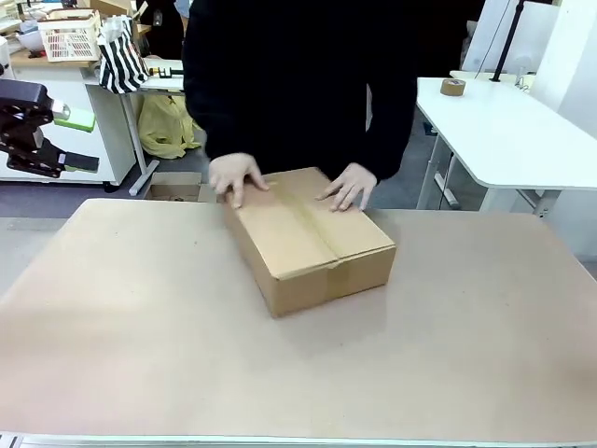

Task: Pack the gift set into the box.
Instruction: Press and hold the closed box until the human finishes sealing it.

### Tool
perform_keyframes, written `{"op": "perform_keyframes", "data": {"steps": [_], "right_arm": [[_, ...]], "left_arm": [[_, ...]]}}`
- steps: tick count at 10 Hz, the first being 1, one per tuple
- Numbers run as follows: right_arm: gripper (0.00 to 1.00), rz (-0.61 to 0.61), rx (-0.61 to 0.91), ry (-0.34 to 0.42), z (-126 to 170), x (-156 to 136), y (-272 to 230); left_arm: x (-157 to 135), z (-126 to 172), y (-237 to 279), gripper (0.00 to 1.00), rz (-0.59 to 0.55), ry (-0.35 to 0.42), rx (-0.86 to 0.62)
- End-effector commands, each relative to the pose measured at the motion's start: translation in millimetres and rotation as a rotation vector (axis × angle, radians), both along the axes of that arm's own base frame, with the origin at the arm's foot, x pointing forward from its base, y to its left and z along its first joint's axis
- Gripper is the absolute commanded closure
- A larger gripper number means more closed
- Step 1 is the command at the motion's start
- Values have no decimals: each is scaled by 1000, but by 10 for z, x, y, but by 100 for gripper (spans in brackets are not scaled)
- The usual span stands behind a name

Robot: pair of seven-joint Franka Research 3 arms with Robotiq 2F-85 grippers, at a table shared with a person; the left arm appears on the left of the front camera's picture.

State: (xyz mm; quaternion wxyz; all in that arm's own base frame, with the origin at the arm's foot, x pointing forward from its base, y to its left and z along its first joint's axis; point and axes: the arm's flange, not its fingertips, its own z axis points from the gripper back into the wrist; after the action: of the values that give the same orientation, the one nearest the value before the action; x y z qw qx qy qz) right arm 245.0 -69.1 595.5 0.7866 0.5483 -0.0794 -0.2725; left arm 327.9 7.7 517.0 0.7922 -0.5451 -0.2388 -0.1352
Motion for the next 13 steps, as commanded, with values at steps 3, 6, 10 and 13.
{"op": "perform_keyframes", "data": {"steps": [3,6,10,13], "right_arm": [[0,10,11,-31,9,37,15],[0,10,11,-31,9,37,15],[0,10,11,-31,9,37,15],[0,10,11,-31,9,37,15]], "left_arm": [[31,-3,-8,0,-10,-31,-18],[31,-3,-8,0,-10,-31,-18],[31,-3,-8,0,-10,-31,-18],[31,-3,-8,0,-10,-31,-18]]}}
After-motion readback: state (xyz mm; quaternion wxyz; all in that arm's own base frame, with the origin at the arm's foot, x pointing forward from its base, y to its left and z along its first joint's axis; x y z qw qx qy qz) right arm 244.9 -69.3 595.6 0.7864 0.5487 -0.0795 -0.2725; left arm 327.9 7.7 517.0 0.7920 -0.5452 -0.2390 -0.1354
